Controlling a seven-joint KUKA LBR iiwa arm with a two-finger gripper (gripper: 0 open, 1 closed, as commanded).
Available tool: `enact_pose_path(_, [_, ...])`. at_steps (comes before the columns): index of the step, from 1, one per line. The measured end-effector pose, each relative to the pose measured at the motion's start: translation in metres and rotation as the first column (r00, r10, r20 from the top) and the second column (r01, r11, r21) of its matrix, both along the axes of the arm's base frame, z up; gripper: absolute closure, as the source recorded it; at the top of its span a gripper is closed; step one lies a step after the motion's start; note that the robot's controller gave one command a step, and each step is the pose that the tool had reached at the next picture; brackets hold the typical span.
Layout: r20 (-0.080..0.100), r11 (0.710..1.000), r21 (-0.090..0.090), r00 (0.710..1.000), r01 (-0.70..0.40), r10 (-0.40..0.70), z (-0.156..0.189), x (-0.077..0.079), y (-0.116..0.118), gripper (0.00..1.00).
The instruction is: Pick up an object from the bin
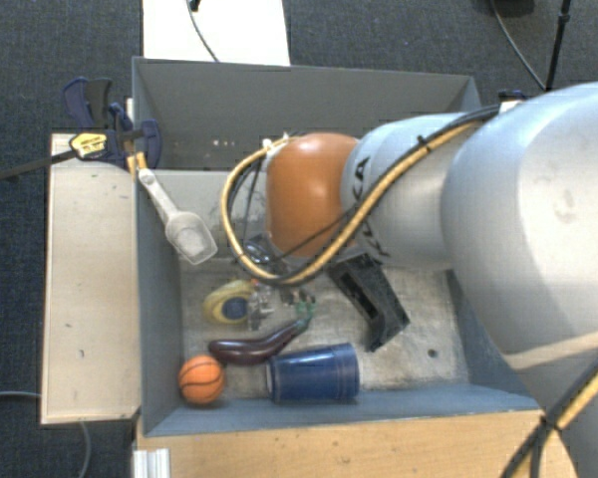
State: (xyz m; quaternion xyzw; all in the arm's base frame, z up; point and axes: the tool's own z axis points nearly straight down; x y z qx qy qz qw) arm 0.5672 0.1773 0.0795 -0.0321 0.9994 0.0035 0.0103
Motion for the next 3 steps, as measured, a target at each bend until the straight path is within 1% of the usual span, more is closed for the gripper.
enact_pose_path(1, [-0.003,1.000,-0.001,1.000,0.001,-0.001,0.003,-0.001,0.000,1.00])
enact_pose_path(2, [-0.008,0.993,-0.005,0.993,-0.119,0.118,0.031,0.012,-0.019,1.00])
enact_pose_path(3, [-0.011,0.955,-0.008,0.955,-0.298,0.298,0.196,-0.028,-0.024,1.00])
